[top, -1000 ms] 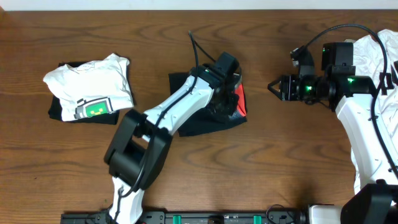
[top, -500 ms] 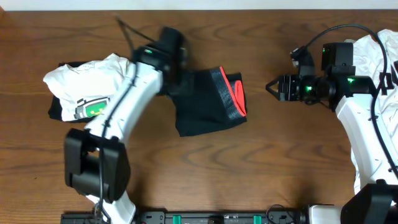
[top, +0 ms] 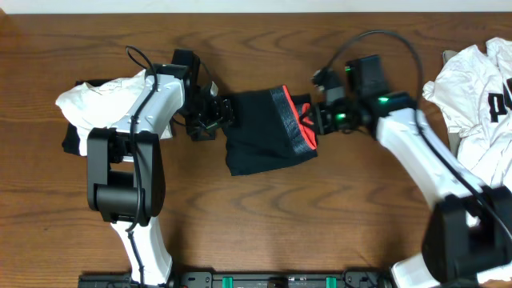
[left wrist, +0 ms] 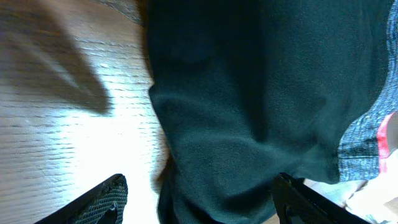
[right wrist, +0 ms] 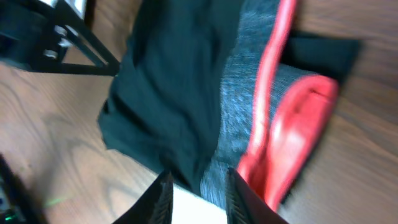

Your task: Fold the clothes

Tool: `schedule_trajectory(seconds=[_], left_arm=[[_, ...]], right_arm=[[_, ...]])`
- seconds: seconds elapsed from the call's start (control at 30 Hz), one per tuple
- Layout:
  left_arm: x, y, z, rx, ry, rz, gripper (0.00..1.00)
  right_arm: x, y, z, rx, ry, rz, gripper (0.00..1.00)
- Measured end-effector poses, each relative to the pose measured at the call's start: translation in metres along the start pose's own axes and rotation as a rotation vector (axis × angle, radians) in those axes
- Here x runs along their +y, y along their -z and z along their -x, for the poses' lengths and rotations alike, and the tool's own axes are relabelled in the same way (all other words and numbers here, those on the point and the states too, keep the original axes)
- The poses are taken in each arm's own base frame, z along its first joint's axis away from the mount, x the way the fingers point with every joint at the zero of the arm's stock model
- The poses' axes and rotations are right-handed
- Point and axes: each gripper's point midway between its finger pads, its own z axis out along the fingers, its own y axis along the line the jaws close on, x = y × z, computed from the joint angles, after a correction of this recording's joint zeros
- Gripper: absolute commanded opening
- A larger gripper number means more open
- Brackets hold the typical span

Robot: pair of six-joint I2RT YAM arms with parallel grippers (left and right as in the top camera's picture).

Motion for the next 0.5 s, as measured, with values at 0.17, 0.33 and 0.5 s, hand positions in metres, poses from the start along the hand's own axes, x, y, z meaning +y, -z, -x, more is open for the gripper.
schedule_trajectory(seconds=[0.17, 0.33, 0.5], left_arm=[[0.001, -0.006, -0.001, 0.02, 0.024, -0.01, 0.77], [0.005, -0.017, 0.004, 0.025, 0.027, -0.008, 0.77], [0.005, -0.019, 0.01, 0.007, 0.017, -0.015, 0.76]], right_arm=[[-0.011, -0.056, -0.025, 0.114, -0.026, -0.015, 0.13], [-0.03, -0.081, -0.046, 0.187, -0.089, -0.048, 0.14], [-0.03, -0.079, -0.048, 0.197, -0.114, -0.052, 0.11]])
